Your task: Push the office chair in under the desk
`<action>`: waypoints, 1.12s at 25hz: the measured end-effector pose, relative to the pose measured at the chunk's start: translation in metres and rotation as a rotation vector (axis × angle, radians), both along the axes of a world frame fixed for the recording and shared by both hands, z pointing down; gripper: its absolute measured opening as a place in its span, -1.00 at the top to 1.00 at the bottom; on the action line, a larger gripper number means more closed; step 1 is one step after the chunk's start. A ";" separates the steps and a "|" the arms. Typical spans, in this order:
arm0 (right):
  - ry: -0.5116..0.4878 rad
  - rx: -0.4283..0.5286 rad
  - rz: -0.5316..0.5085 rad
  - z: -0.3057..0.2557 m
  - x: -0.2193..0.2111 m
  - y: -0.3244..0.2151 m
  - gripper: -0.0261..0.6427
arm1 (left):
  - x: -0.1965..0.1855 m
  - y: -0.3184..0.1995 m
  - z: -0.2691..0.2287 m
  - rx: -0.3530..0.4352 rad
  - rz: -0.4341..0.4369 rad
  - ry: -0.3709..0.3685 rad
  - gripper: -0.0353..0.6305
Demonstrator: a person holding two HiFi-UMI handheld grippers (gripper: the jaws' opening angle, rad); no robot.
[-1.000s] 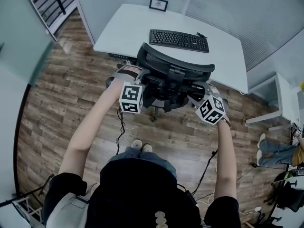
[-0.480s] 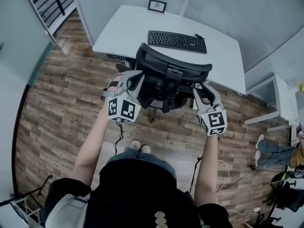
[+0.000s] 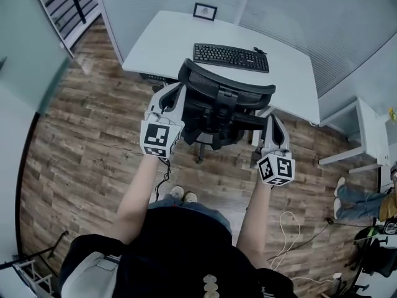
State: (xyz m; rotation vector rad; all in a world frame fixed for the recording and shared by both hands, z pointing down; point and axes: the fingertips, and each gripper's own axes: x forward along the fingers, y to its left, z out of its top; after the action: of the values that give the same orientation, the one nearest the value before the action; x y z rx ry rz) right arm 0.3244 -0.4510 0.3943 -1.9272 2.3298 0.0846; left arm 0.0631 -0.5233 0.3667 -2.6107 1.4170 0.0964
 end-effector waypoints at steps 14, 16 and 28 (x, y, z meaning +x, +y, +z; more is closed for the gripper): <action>-0.036 -0.001 0.119 0.006 0.015 0.011 0.95 | 0.000 0.007 0.024 -0.069 -0.016 0.012 0.87; -0.037 0.002 0.128 0.005 0.016 0.012 0.95 | 0.001 0.009 0.022 -0.067 -0.010 0.017 0.87; -0.036 -0.012 0.141 0.009 0.020 0.016 0.94 | 0.001 0.010 0.027 -0.078 -0.020 -0.002 0.87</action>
State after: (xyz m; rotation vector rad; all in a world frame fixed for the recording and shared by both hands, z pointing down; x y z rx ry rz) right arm 0.3446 -0.4352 0.4036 -2.0787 2.1746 0.0483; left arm 0.0641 -0.5137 0.3939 -2.6568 1.4751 0.0374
